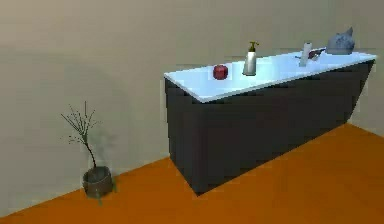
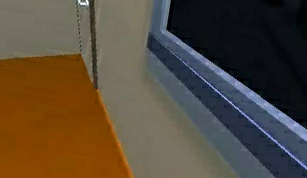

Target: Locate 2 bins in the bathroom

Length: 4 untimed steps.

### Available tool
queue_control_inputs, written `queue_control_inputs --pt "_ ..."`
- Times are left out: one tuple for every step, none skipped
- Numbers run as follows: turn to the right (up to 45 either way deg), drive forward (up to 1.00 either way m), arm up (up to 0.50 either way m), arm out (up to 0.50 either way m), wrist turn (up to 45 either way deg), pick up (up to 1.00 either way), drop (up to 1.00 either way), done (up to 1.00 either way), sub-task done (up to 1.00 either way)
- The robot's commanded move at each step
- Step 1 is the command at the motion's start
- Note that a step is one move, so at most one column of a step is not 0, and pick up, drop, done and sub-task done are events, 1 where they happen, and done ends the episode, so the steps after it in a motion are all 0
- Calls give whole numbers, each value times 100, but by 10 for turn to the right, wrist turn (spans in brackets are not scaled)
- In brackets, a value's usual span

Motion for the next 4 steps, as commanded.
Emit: queue_control_inputs --pt "-300 0 0 0 0 0 0 0 0" --pt "0 5 0 0 0 0 0 0 0" --pt "-450 0 0 0 0 0 0 0 0" --pt "-420 0 0 0 0 0 0 0 0"
